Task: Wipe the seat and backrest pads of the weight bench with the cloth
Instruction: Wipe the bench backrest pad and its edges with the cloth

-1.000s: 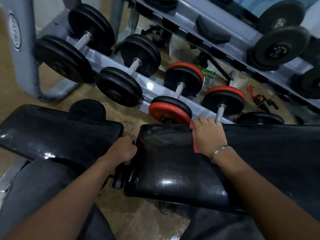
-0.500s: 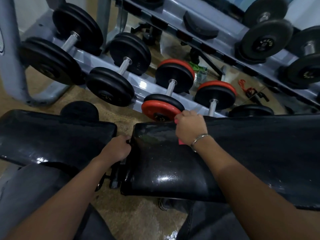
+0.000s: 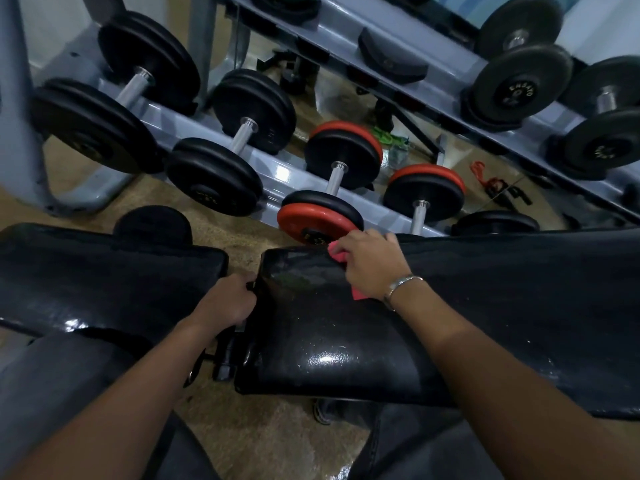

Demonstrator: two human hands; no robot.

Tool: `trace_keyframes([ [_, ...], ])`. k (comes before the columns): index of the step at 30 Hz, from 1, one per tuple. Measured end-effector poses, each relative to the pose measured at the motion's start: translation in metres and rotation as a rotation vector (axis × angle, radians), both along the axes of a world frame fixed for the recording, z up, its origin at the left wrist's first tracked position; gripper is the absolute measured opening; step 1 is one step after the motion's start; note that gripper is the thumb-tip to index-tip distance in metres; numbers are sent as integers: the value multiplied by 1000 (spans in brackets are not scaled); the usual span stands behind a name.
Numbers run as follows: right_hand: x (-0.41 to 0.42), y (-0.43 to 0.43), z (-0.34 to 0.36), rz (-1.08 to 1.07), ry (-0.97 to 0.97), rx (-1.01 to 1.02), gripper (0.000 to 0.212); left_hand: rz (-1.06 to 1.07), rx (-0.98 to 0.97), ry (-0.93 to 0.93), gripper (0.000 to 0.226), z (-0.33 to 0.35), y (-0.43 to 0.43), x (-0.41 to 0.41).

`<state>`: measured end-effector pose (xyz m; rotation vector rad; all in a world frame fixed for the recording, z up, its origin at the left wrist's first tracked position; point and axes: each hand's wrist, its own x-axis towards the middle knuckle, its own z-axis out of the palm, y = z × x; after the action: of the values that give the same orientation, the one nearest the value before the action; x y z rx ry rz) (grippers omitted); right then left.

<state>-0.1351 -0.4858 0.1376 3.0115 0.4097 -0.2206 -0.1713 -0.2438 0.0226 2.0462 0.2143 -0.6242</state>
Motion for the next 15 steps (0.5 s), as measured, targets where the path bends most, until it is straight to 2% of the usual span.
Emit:
trace_keyframes([
  [5,2,16,-11,-95,-83,-159,38,-4,12,-11,59,2,0,-1],
  [10,-7,7,-11,83,-98,-67,25,-11,20,-8,59,3,1,-2],
  [12,0,3,-11,41,-128,-108,24,-12,18,-26,55,3,0,-3],
  [15,7,12,-15,-34,-124,-167,35,-13,30,-47,55,5,-1,-5],
])
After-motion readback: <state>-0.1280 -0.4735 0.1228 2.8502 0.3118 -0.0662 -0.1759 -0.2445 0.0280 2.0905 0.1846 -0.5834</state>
